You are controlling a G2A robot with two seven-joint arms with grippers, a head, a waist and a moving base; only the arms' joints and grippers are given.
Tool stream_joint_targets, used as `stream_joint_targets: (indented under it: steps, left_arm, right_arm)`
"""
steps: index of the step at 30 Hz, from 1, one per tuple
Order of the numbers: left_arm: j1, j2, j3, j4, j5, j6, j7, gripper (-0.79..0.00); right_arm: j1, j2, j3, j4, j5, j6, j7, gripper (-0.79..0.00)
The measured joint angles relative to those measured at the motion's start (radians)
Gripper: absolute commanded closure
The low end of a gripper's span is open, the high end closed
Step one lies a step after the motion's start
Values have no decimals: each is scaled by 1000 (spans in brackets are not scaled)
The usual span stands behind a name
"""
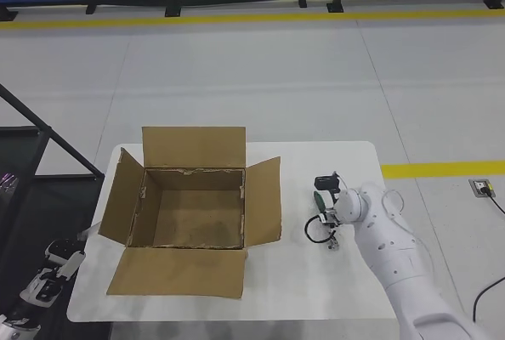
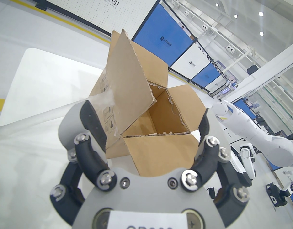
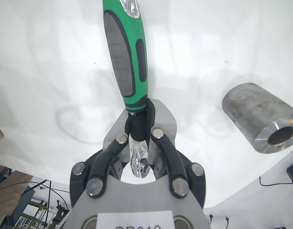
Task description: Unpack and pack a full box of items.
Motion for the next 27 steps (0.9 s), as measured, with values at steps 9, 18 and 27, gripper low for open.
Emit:
stream_joint_targets:
  steps: [9,18,27]
  left_arm:
    - [0,0,0,0,0,0,0,-785]
    - [16,-8,0,6,-15,6,14,-785]
    - [44,-17,-22,48,-89,-8,25,-785]
  right_arm:
    - [-244,42,55,-731,-188,155,8,0]
    - [-394,38,-83,-1294,-247,77,-181,0]
    - [-151,-13,-292,-994,-77,-71,-233,0]
